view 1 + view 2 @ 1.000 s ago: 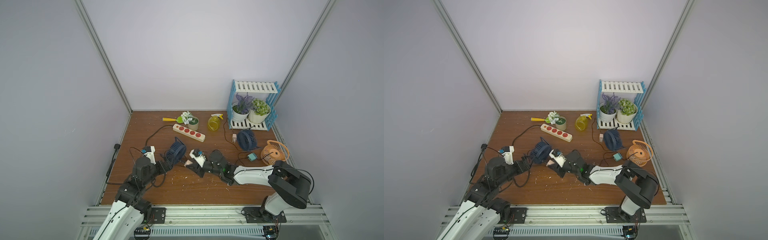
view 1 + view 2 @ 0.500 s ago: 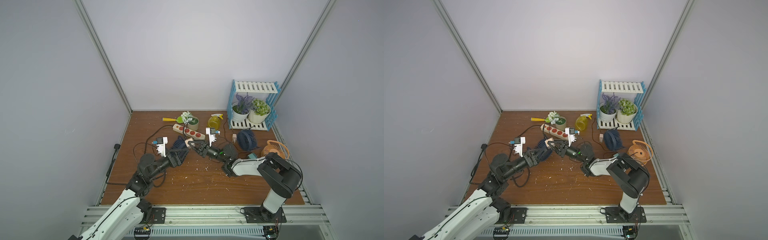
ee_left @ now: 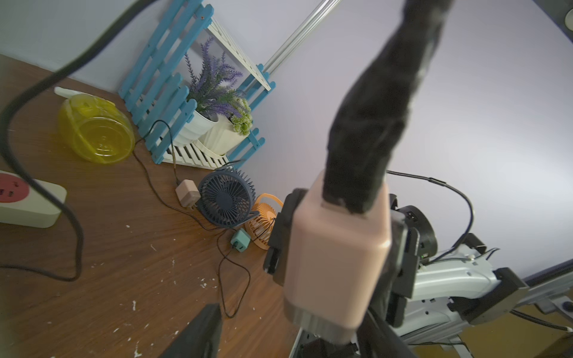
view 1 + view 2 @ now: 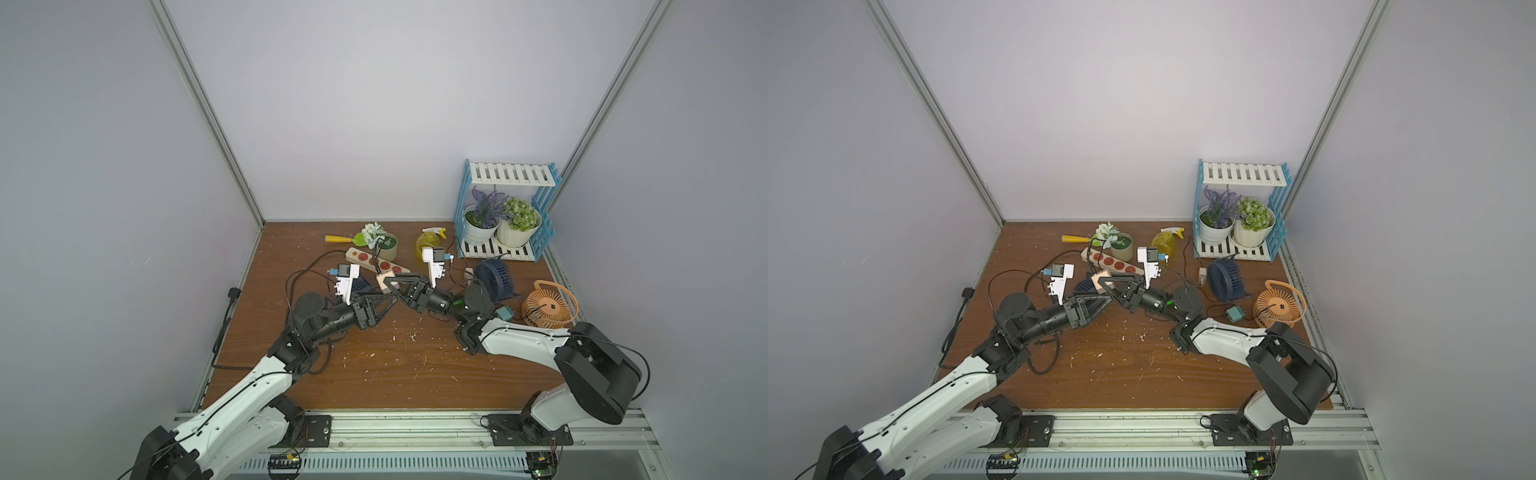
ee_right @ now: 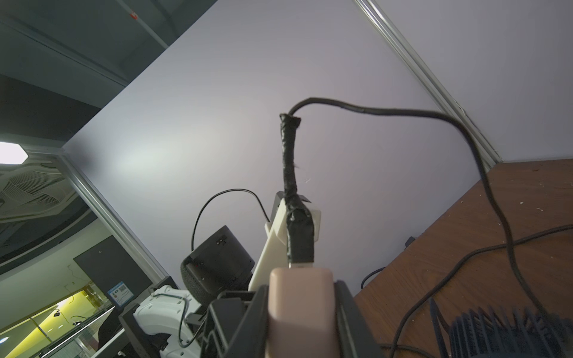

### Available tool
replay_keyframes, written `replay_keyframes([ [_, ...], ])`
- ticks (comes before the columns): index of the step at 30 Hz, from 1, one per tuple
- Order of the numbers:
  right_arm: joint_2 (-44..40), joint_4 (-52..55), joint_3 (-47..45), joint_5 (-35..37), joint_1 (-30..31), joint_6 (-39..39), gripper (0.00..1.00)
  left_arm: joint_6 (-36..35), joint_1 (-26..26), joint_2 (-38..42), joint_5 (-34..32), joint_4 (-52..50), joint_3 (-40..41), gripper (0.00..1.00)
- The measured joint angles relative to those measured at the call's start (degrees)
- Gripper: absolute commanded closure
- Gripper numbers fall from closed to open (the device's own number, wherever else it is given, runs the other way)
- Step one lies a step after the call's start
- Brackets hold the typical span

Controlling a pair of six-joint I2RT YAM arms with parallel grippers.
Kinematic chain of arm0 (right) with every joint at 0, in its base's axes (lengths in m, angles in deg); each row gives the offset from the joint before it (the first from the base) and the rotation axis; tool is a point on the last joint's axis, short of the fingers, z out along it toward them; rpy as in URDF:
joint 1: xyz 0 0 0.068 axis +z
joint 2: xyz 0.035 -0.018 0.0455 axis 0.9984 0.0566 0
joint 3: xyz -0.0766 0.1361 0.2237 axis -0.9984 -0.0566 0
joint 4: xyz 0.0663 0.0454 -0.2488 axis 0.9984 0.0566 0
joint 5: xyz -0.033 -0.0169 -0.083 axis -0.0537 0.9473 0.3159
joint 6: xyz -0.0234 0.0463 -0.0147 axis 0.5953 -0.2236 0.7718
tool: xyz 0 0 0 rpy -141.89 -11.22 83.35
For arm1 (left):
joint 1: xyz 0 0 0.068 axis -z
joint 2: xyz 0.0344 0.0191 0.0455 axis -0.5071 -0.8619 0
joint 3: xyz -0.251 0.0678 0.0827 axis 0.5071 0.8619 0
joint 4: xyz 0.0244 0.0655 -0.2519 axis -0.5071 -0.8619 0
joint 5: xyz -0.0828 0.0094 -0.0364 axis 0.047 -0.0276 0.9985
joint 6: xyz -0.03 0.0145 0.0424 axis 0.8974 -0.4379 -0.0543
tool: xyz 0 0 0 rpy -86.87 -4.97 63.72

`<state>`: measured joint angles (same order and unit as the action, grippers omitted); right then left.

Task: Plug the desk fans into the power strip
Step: Pick up the plug from the center of the board.

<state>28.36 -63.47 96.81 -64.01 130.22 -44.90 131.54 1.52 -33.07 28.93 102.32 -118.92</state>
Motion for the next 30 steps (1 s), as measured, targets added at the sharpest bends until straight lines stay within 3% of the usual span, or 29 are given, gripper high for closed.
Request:
replay_keyframes([
  [6, -1.7, 2.7, 0.0, -1.4, 0.1, 0.3, 0.81, -0.3, 0.3, 0.0, 1.8, 0.5, -0.3, 0.52],
  [16, -3.9, 6.1, 0.0, -5.5, -0.3, 0.2, 0.81, -1.4, 0.4, 0.3, 4.3, 0.3, -0.6, 0.52],
  [20, -4.6, 7.8, 0.0, -8.4, -1.0, 0.0, 0.81, -1.6, 0.4, 0.9, 5.3, 0.3, -0.6, 0.56],
  [30, -6.7, 10.6, 0.0, -14.2, -2.3, -0.5, 0.79, -1.7, 0.4, 1.3, 8.7, 0.4, -1.0, 0.81],
])
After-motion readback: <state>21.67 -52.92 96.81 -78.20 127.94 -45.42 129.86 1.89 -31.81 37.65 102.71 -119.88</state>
